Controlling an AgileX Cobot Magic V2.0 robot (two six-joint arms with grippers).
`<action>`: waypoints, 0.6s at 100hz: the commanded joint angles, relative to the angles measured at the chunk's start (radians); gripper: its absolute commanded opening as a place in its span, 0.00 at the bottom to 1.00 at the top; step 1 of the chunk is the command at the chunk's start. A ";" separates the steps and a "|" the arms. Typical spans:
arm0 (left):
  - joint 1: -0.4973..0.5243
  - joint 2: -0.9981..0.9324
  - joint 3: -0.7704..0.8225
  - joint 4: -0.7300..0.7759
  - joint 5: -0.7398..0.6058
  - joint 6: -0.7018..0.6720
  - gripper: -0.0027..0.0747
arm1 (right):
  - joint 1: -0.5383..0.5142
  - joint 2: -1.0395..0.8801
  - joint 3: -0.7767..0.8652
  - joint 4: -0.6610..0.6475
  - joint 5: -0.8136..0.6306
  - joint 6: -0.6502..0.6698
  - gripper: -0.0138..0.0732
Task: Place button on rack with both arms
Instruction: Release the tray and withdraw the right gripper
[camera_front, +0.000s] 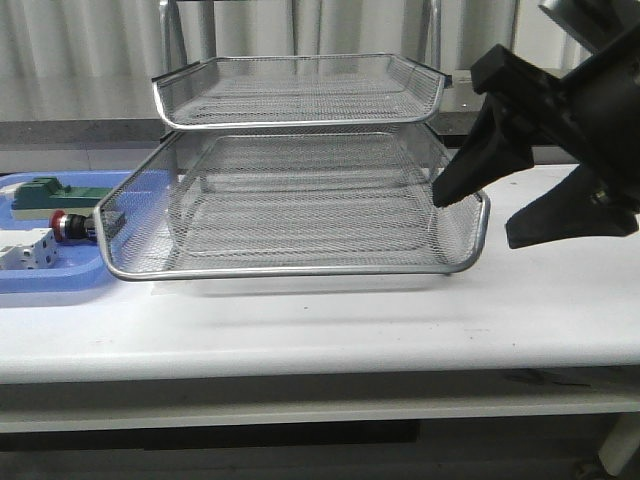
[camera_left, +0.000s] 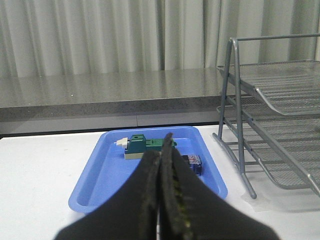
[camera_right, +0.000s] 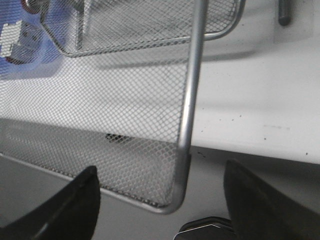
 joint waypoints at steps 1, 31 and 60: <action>-0.008 -0.031 0.032 -0.002 -0.077 -0.010 0.01 | -0.006 -0.064 -0.008 -0.037 0.040 -0.014 0.77; -0.008 -0.031 0.032 -0.002 -0.077 -0.010 0.01 | -0.006 -0.202 0.006 -0.375 0.076 0.141 0.77; -0.008 -0.031 0.032 -0.002 -0.077 -0.010 0.01 | -0.006 -0.382 0.003 -0.964 0.177 0.595 0.77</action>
